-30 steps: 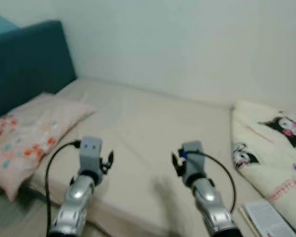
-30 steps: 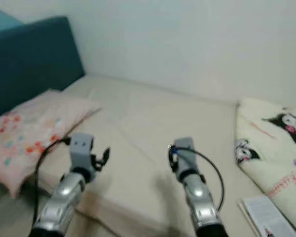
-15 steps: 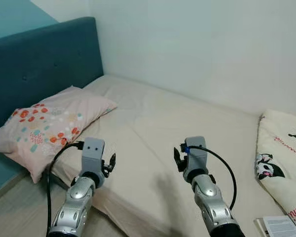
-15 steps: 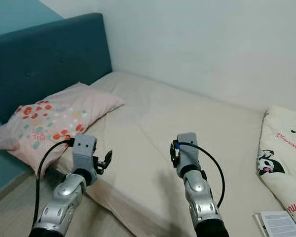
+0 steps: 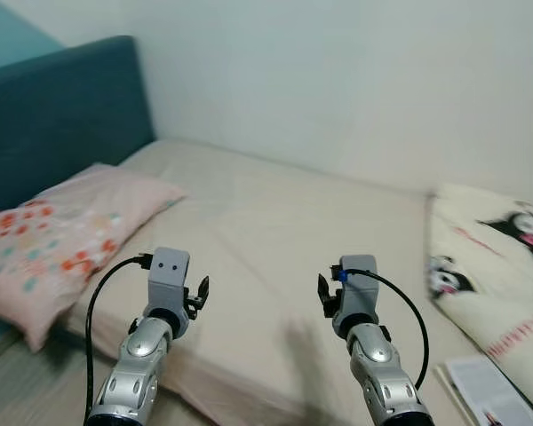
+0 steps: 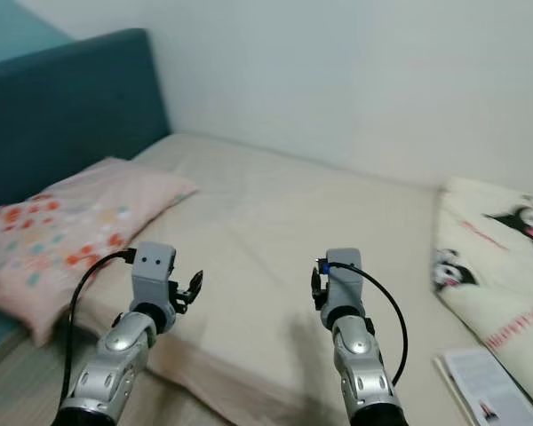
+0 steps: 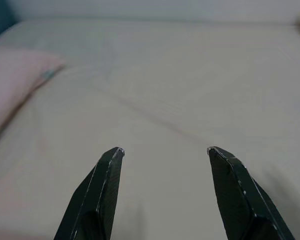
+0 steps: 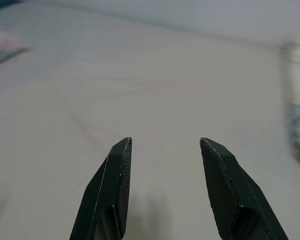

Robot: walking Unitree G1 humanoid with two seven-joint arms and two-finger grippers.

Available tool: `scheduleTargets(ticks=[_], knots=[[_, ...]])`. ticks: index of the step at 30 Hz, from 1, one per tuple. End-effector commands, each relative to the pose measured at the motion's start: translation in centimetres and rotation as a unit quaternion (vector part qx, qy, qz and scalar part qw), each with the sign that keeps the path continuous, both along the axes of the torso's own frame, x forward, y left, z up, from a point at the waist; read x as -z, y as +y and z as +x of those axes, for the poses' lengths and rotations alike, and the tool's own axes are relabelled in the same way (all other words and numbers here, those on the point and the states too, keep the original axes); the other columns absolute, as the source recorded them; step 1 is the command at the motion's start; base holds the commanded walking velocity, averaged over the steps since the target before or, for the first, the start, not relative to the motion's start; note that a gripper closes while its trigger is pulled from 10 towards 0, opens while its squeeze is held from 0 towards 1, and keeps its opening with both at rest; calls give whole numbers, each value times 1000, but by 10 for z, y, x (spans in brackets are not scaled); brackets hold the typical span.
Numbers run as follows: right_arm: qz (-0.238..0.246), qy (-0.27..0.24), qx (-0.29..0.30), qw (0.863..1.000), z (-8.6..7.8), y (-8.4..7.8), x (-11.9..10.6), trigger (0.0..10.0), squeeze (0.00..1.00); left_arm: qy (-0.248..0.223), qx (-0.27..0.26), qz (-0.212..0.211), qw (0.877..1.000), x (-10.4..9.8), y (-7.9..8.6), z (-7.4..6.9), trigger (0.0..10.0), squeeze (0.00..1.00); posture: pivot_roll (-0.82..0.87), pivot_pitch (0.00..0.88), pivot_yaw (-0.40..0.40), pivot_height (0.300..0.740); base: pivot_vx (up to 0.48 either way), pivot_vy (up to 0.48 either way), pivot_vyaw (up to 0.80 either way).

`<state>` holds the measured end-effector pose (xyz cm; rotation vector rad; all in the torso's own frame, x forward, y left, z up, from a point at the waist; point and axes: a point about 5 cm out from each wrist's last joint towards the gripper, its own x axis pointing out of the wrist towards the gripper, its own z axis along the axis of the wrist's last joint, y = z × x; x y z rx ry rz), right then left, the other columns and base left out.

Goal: Clean up the room

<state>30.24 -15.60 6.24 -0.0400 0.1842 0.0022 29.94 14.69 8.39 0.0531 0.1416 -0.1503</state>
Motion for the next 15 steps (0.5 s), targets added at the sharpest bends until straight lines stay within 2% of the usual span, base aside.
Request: scheduleTargets(ticks=[1, 5, 15], knots=[[2, 10, 5, 1000, -3, -1, 3, 10000, 0, 4, 8, -3, 1000, 3, -5, 0, 10000, 0, 14, 0, -18, 734, 0, 0, -800], [10, 9, 6, 1000, -4, 0, 3, 10000, 0, 4, 12, -4, 1000, 3, -5, 0, 10000, 0, 15, 0, -19, 734, 0, 0, -800], [4, 7, -3, 1000, -3, 2, 1, 10000, 0, 10, 11, -18, 1000, 5, -6, -2, 10000, 0, 7, 0, -27, 734, 0, 0, 0]])
